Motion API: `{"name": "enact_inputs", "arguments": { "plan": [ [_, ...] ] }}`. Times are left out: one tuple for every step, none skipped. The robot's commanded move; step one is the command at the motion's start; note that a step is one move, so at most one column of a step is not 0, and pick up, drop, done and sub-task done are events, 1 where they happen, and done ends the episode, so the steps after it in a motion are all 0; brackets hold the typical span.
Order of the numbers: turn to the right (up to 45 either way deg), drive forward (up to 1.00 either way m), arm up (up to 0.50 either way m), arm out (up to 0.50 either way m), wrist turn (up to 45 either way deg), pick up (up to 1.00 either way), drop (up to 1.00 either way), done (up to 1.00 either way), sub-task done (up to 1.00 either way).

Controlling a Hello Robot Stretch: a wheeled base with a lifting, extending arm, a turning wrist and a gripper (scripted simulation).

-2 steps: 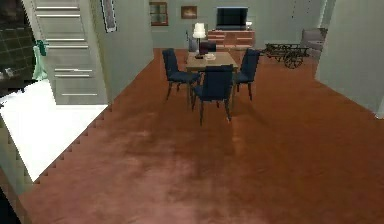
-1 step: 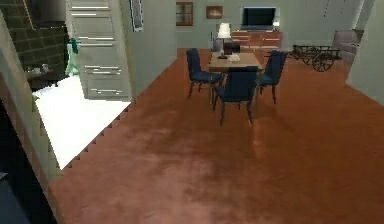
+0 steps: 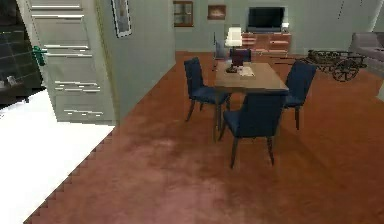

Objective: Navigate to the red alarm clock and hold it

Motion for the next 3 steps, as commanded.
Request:
{"name": "enact_inputs", "arguments": {
  "plan": [
    [-33.0, 0.00, 0.00, 0.00, 0.0, 0.00, 0.00, 0.00, 0.00],
    [0.0, 1.00, 0.00, 0.00, 0.0, 0.00, 0.00, 0.00, 0.00],
    [0.0, 0.55, 0.00, 0.00, 0.0, 0.00, 0.00, 0.00, 0.00]
  ]
}}
